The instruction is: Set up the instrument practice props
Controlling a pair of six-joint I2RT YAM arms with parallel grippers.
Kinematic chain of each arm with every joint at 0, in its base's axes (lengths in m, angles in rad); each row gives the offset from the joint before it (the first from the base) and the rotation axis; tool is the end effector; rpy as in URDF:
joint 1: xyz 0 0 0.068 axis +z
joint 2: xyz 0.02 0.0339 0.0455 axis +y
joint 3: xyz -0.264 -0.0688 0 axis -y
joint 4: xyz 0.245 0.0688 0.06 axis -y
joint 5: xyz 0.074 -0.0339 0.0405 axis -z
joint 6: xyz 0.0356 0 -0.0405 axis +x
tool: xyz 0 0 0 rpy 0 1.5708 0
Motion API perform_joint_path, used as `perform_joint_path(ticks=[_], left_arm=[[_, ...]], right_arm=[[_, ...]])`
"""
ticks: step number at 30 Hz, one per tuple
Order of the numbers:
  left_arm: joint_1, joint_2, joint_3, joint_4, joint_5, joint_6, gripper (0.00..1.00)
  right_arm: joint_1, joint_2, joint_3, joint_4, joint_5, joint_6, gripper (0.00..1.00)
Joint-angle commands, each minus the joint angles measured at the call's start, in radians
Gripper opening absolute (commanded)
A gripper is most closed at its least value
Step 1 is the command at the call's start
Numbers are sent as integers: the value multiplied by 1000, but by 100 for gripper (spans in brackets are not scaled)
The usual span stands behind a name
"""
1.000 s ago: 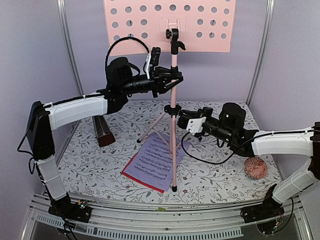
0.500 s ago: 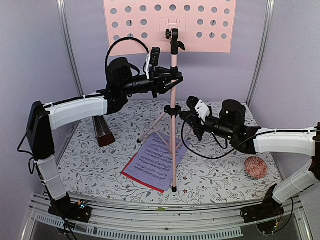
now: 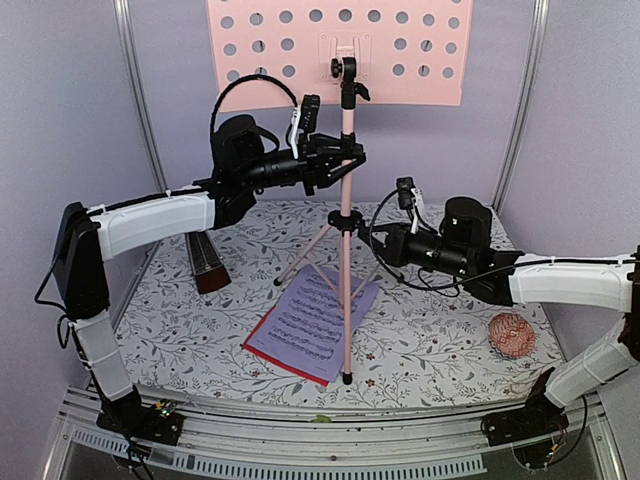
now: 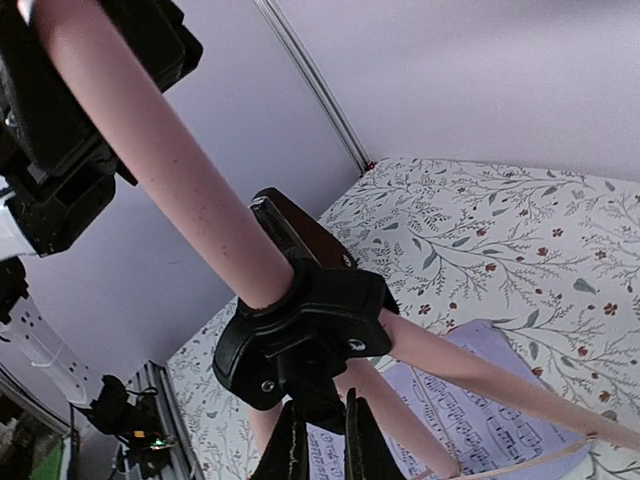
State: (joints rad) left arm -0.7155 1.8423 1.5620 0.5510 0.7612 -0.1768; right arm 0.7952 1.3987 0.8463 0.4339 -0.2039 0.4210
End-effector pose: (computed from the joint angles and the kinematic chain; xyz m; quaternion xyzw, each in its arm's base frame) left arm 0.3152 -0.3065 0.3844 0.4346 0.4630 -0.5217 0.5697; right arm 0.2210 0.2356 0.2832 -0.2048 0.7183 0.4398 0.4987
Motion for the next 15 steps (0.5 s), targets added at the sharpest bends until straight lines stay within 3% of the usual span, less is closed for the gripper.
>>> perform_joint_path(ticks=[1, 9, 15], left_arm=[[-4, 0, -5, -17, -17, 11, 0], [-4, 3, -1, -17, -16, 11, 0], [-4, 3, 3, -20, -15, 14, 0]], right_arm=[[-3, -36, 48, 30, -175, 428, 0], [-27, -23, 86, 29, -265, 665, 0], [-33, -27, 101, 8, -255, 611, 0]])
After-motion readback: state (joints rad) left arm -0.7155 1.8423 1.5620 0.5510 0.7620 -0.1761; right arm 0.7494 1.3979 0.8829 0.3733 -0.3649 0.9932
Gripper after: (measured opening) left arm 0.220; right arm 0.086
